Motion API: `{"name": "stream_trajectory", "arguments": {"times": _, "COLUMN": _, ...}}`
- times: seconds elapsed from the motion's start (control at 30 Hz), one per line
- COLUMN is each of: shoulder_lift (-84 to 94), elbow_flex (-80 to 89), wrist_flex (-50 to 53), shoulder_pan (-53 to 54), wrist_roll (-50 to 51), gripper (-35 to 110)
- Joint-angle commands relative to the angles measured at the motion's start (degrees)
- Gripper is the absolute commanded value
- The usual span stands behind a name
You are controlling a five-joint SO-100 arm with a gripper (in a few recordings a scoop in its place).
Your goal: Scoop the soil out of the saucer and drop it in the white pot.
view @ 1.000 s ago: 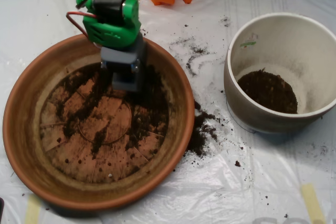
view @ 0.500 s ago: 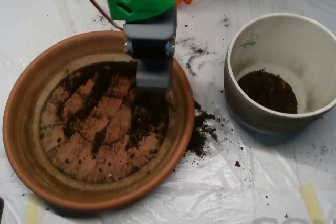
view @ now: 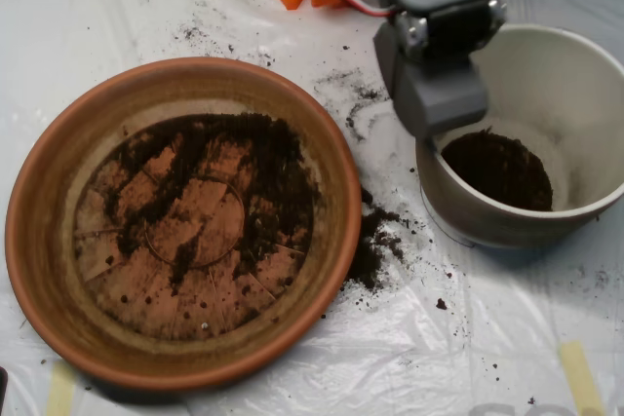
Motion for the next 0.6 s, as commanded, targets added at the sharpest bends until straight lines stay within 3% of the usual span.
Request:
{"name": "stream_trajectory", "arguments": {"times": 0.0, "shoulder_lift": 2.7, "elbow_flex": -8.2, "wrist_flex": 0.2, "shoulder_pan": -5.6, "wrist_roll": -0.8, "gripper": -1}}
{"name": "stream_trajectory", "arguments": {"times": 0.17, "shoulder_lift": 0.9, "elbow_flex": -7.7, "wrist_flex": 0.3, "shoulder_pan": -10.3, "wrist_roll": -2.6, "gripper": 3}}
{"name": "stream_trajectory", "arguments": {"times": 0.27, "shoulder_lift": 0.8, "elbow_flex": -5.7, "wrist_flex": 0.3, "shoulder_pan": -11.0, "wrist_roll": -2.7, "gripper": 32}}
{"name": "stream_trajectory", "arguments": {"times": 0.33, "shoulder_lift": 1.2, "elbow_flex": -4.4, "wrist_flex": 0.3, "shoulder_pan": -11.4, "wrist_roll": -3.2, "gripper": 38}}
{"name": "stream_trajectory", "arguments": {"times": 0.57, "shoulder_lift": 5.4, "elbow_flex": -2.9, "wrist_flex": 0.3, "shoulder_pan": -8.2, "wrist_roll": -2.3, "gripper": 38}}
